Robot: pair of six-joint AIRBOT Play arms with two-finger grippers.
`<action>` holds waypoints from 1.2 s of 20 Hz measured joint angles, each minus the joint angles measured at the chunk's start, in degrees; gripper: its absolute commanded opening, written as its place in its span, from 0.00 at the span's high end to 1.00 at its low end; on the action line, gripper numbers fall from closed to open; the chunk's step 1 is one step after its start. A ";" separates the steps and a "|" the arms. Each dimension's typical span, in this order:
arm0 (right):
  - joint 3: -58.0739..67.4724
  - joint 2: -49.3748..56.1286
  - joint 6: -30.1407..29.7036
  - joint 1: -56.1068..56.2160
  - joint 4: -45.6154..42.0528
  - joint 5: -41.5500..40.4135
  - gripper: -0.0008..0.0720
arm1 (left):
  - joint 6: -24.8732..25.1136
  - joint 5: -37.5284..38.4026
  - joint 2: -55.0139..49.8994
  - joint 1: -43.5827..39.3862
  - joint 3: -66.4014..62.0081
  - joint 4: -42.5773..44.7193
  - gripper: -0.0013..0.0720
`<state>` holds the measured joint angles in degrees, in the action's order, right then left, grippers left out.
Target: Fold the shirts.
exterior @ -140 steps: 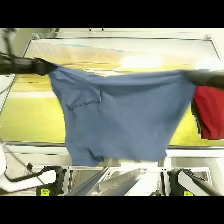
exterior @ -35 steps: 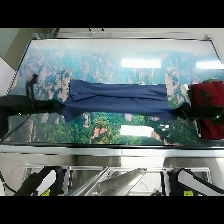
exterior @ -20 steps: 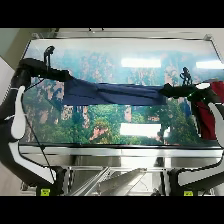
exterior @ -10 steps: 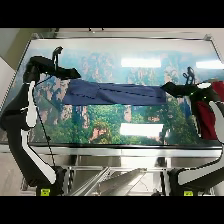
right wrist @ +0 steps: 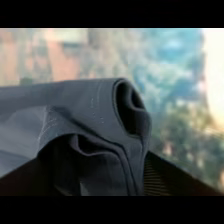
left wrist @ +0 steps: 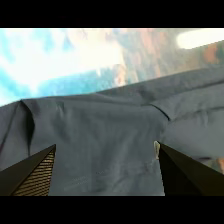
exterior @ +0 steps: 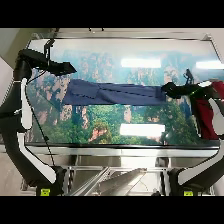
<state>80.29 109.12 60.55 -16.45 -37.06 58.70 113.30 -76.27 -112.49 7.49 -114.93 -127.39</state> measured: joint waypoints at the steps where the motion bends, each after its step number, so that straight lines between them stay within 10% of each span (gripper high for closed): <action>1: 0.31 0.76 -0.63 0.55 0.33 1.09 0.73 | -0.33 -0.94 0.11 -0.33 0.00 0.00 0.21; 2: 0.66 1.29 -1.73 1.09 0.70 1.77 0.94 | -0.42 -1.53 0.17 -0.79 0.00 -0.09 0.44; 4: 1.99 1.95 -3.65 1.81 1.99 2.99 0.97 | -0.79 -2.21 0.24 -2.32 0.00 -0.13 0.84; 24: 16.44 -13.22 2.12 3.13 19.10 25.99 0.97 | -8.00 10.19 -13.51 -32.65 -2.32 -0.22 0.84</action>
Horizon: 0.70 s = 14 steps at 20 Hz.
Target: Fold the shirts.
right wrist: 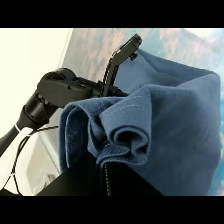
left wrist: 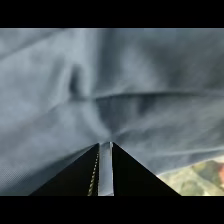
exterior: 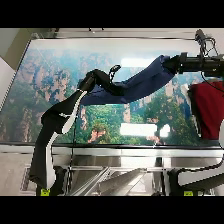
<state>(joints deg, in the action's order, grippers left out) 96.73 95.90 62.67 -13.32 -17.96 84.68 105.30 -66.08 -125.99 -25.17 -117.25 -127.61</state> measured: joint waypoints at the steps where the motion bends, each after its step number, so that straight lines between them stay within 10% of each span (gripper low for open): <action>1: 0.00 -0.09 0.46 0.17 0.02 0.28 0.97 | -0.20 -0.85 0.92 0.24 -0.66 0.02 0.84; 8: 0.00 -0.35 1.77 9.35 4.11 -3.52 0.97 | -0.35 -9.25 23.32 13.70 1.77 -0.17 0.97; 14: 0.15 5.22 -7.78 35.17 10.21 -33.62 0.95 | -0.28 -11.69 44.63 29.57 12.63 0.00 0.97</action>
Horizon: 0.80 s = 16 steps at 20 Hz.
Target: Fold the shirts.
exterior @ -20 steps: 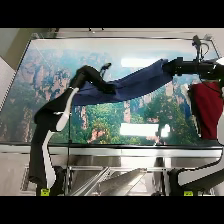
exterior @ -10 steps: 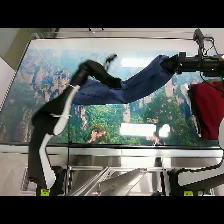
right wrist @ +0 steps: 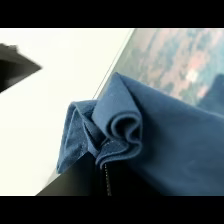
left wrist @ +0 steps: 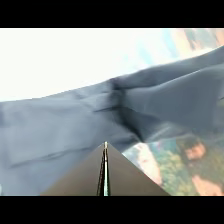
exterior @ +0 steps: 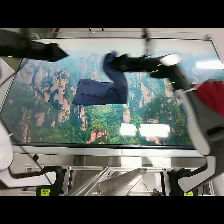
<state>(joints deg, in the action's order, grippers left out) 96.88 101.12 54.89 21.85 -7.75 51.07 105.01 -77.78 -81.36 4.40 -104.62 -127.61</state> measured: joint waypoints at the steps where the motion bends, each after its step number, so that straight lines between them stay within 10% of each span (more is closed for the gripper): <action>1: 0.31 2.45 -2.58 4.28 1.33 -6.03 0.75 | 0.48 -0.17 2.69 1.99 2.14 0.00 0.97; 2: 0.94 5.29 -4.85 8.15 3.23 -11.50 0.57 | 1.09 -0.22 5.07 3.72 4.42 -0.02 0.97; 8: 4.87 15.72 -11.45 16.13 7.61 -18.18 0.57 | 4.11 -0.07 13.79 8.50 17.14 0.02 0.97; 13: 5.42 10.21 -0.37 5.55 -7.32 -7.58 0.58 | 5.92 0.09 15.76 9.27 22.53 0.04 0.97; 16: 5.49 6.58 9.16 -1.90 -20.55 2.34 0.04 | 6.32 -0.48 15.93 9.38 23.45 0.07 0.97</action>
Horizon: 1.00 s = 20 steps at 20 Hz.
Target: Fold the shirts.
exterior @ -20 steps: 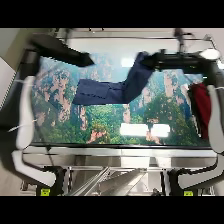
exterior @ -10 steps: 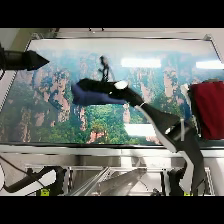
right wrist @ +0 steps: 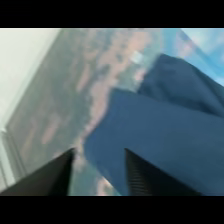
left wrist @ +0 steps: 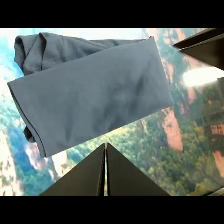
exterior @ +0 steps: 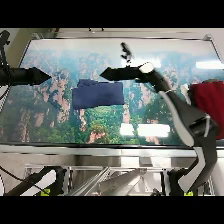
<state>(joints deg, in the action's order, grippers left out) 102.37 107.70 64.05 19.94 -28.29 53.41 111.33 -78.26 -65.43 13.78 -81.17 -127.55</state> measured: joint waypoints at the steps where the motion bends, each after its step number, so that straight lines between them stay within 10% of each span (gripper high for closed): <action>1: -0.02 -0.42 2.93 -1.99 -4.39 2.67 0.04 | 0.15 -0.04 0.02 0.02 0.15 0.00 0.97; 12: -0.17 10.05 13.14 -7.78 -16.57 12.26 0.05 | 0.33 0.20 0.09 0.02 0.48 0.02 0.97; 16: -0.13 13.53 10.58 -5.68 -10.54 11.37 0.33 | 0.33 1.11 0.09 0.02 0.48 0.04 0.97; 18: -0.13 14.53 8.00 -4.28 -7.74 9.73 0.89 | 0.35 1.68 0.09 0.02 0.48 0.04 0.97; 20: 0.46 14.97 4.57 -3.34 -2.62 8.46 0.97 | 0.33 2.34 0.09 0.02 0.48 0.04 0.97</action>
<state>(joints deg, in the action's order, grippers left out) 102.83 122.67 68.62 16.60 -30.92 61.87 111.66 -75.92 -65.34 13.80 -80.68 -127.50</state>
